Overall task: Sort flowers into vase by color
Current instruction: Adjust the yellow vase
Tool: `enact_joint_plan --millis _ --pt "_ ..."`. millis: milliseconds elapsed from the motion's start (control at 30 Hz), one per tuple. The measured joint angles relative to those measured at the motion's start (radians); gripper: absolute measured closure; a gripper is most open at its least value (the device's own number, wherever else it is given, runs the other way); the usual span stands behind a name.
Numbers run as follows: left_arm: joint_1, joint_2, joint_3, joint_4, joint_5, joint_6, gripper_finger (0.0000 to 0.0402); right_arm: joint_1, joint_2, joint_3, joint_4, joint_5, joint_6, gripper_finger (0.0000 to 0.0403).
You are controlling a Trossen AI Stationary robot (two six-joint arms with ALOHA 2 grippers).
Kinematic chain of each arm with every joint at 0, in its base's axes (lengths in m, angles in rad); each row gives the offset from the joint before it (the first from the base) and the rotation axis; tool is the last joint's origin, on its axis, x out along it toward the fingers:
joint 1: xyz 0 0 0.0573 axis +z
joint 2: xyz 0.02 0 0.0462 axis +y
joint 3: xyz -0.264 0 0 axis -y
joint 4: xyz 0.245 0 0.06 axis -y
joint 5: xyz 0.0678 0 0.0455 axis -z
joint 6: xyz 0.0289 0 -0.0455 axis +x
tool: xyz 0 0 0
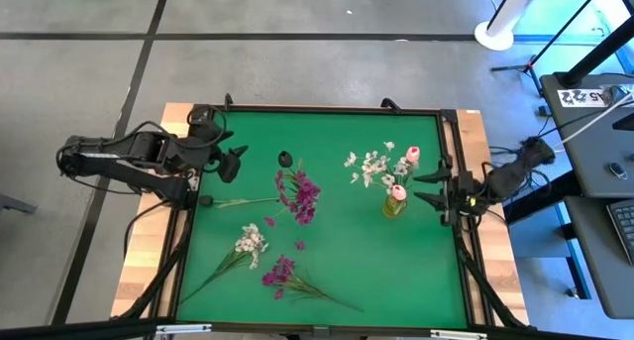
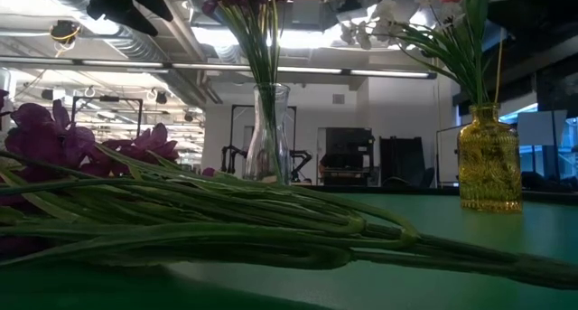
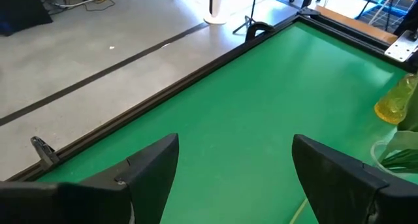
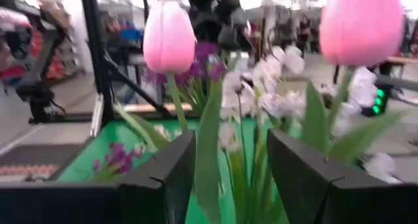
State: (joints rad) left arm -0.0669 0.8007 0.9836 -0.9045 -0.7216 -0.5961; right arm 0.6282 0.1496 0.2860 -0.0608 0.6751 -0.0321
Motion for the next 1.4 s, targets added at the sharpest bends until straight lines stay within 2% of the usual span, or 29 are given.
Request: enact_joint_plan --millis 233,400,700,967,1133,1400 --pt "0.000 0.014 0.000 0.000 0.000 0.002 0.0109 0.202 0.027 0.133 -0.347 0.231 0.239 0.0214" --pt "0.000 0.028 0.000 0.000 -0.006 0.003 0.0109 0.274 0.103 0.148 -0.493 0.285 0.451 0.0214" --pt "0.000 0.032 0.000 0.000 -0.014 0.004 0.0109 0.282 0.351 0.144 -0.574 0.239 0.768 0.0214" --pt "0.000 0.032 0.000 0.000 -0.021 0.013 0.0109 0.281 0.540 0.144 -0.681 0.133 1.085 0.0214" --pt "0.000 0.032 0.000 0.008 -0.022 0.021 0.0109 0.281 0.625 0.143 -0.694 0.074 1.199 0.0214" --pt "0.000 0.032 0.000 0.026 -0.022 0.030 0.0109 0.281 0.748 0.143 -0.709 0.103 1.383 0.0214"
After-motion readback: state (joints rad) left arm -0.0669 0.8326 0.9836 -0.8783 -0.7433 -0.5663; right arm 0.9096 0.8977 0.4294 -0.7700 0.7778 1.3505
